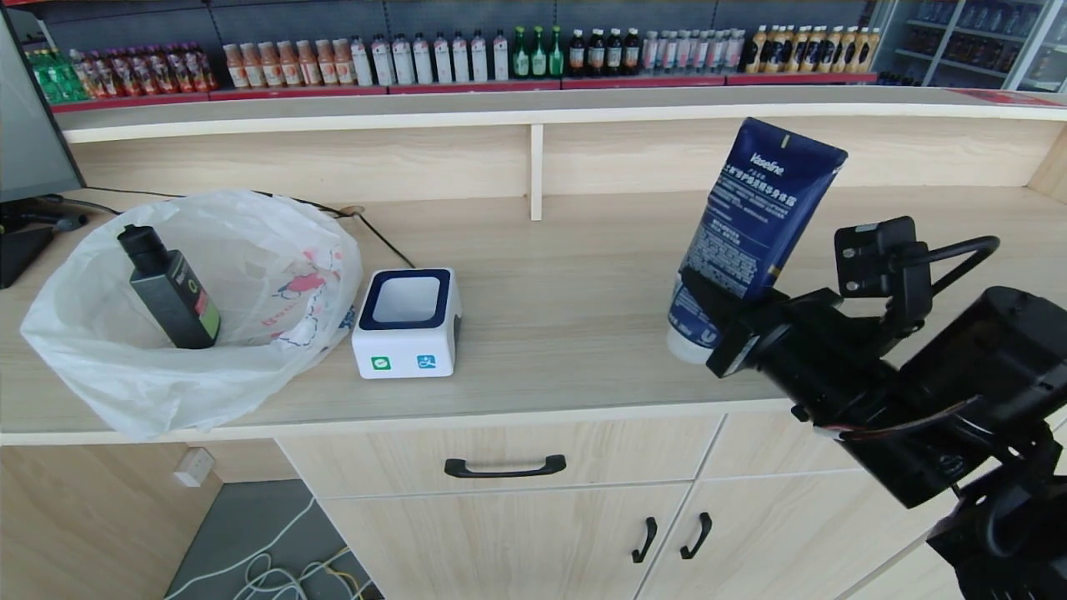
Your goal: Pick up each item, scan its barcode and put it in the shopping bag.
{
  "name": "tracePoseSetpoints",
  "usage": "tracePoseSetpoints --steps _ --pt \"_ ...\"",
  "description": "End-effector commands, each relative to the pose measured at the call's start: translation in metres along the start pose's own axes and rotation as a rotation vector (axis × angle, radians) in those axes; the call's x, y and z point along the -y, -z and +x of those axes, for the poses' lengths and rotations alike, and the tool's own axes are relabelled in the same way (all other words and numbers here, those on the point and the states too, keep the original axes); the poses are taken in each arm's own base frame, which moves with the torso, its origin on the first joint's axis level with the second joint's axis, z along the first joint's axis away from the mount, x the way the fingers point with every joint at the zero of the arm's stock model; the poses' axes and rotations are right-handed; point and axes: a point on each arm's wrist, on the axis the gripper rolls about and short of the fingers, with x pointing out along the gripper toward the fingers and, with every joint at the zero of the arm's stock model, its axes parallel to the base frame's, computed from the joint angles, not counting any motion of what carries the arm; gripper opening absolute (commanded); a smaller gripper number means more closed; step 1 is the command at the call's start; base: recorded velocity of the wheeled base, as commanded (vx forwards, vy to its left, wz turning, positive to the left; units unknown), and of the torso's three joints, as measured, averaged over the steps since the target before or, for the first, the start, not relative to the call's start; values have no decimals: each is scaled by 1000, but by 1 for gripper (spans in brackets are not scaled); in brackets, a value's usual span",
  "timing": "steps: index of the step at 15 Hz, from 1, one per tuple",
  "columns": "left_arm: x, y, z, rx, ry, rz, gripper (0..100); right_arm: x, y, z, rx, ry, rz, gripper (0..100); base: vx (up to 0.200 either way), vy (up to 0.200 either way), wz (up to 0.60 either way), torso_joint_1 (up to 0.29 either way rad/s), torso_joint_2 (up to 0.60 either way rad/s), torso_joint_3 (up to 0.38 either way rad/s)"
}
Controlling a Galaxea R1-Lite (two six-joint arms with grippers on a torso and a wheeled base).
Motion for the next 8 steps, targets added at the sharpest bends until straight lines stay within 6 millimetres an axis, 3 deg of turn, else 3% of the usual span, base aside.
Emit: tracePoseSetpoints --steps 1,4,5,8 --pt "0 0 0 0 0 -1 100 -14 -12 -20 14 -63 9 0 0 0 0 0 0 0" --pt "0 0 0 0 0 -1 100 -29 -19 -34 26 -135 26 0 0 0 0 0 0 0" --pt "0 0 0 0 0 -1 100 -37 -22 -47 24 -179 35 0 0 0 0 0 0 0" --pt "0 0 0 0 0 -1 100 -38 -26 -67 28 -247 46 0 0 0 0 0 0 0"
